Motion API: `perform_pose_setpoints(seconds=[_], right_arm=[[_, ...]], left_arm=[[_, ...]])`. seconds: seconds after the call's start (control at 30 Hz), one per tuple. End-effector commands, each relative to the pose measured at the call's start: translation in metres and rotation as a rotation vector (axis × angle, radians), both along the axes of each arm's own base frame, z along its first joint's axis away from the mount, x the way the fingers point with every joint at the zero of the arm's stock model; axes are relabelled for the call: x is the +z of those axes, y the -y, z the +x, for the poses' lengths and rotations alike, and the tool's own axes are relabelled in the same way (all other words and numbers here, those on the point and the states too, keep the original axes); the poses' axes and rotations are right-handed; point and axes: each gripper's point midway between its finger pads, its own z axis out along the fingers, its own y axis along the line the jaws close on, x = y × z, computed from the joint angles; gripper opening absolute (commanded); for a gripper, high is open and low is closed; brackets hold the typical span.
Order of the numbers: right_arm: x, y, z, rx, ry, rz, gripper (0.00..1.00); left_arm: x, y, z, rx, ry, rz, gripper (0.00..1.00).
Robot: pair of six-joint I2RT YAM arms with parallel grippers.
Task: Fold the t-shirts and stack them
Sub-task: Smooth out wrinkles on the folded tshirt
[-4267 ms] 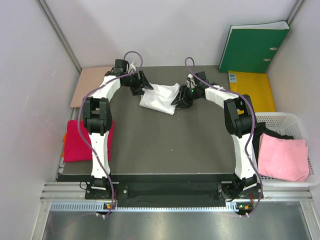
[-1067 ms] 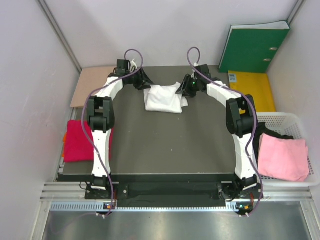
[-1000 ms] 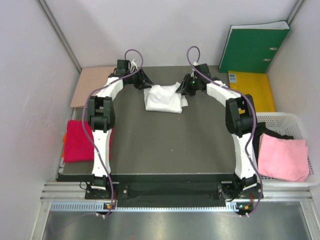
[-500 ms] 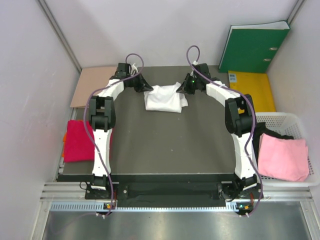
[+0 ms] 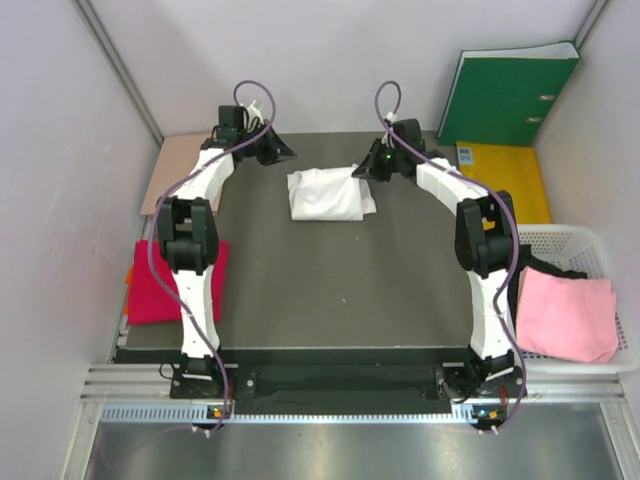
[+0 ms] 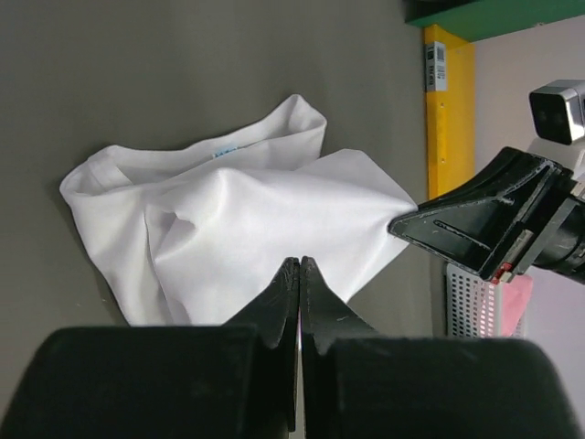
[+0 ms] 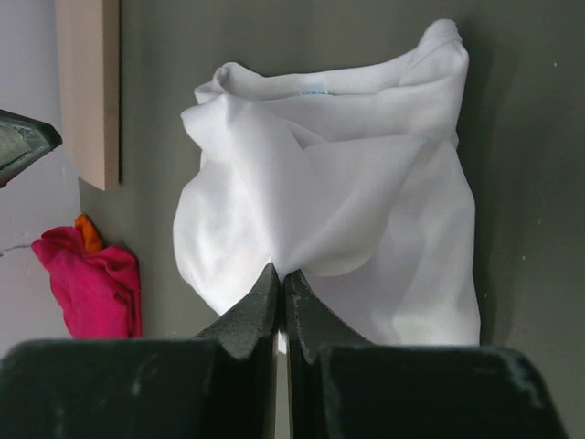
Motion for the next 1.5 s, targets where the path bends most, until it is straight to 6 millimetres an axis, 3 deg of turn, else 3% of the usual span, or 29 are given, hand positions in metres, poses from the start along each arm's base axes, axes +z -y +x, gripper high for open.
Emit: perform_pose_setpoints(seconds=[0.0, 0.07, 0.1, 0.13, 0.23, 0.4, 0.47, 0.6, 0.9, 1.0, 1.13, 1.17, 1.27, 1.33, 1.43, 1.47], right_arm=[[0.061, -0.001, -0.006, 0.041, 0.136, 0.023, 0.00], [0.054, 0.000, -0.008, 0.045, 0.127, 0.014, 0.00], [0.051, 0.001, -0.007, 0.041, 0.121, 0.012, 0.00], [0.049, 0.000, -0.008, 0.046, 0.117, 0.014, 0.00], [0.042, 0.000, -0.008, 0.045, 0.106, 0.013, 0.00], [0.034, 0.000, -0.009, 0.045, 0.090, 0.008, 0.01], [0.031, -0.001, -0.008, 0.044, 0.085, 0.008, 0.01], [0.026, -0.001, -0.007, 0.040, 0.072, 0.013, 0.01], [0.021, -0.002, -0.007, 0.038, 0.057, 0.017, 0.01], [0.019, -0.003, -0.007, 0.041, 0.051, 0.021, 0.01], [0.015, -0.004, -0.009, 0.046, 0.042, 0.019, 0.02], [0.014, -0.004, -0.010, 0.045, 0.037, 0.019, 0.02], [0.013, -0.004, -0.011, 0.047, 0.033, 0.020, 0.02], [0.012, -0.002, -0.012, 0.045, 0.032, 0.018, 0.02], [0.015, -0.003, -0.014, 0.045, 0.037, 0.021, 0.02], [0.014, -0.003, -0.014, 0.047, 0.038, 0.021, 0.02]], left_arm=[[0.039, -0.004, -0.007, -0.013, 0.113, 0.014, 0.00], [0.027, -0.004, -0.009, -0.023, 0.087, 0.027, 0.13], [0.017, -0.006, -0.010, -0.015, 0.059, 0.044, 0.38], [0.008, -0.006, -0.010, -0.019, 0.042, 0.053, 0.98], [-0.011, -0.011, -0.007, 0.001, 0.028, 0.118, 0.99], [-0.031, -0.002, -0.001, -0.019, 0.007, 0.137, 0.99], [-0.030, 0.002, 0.003, -0.026, 0.014, 0.131, 0.99], [-0.049, 0.017, 0.007, -0.055, -0.020, 0.094, 0.83], [-0.064, 0.035, 0.015, -0.067, -0.032, 0.047, 0.74], [-0.065, 0.036, 0.025, -0.052, -0.016, 0.041, 0.67], [-0.066, 0.032, 0.041, -0.018, 0.008, 0.058, 0.52], [-0.068, 0.031, 0.044, -0.010, 0.006, 0.052, 0.39], [-0.060, 0.028, 0.051, 0.000, 0.025, 0.039, 0.14], [-0.054, 0.028, 0.049, -0.013, 0.033, 0.026, 0.03], [-0.046, 0.023, 0.046, -0.016, 0.041, 0.019, 0.00], [-0.035, 0.020, 0.045, -0.020, 0.060, 0.012, 0.00]])
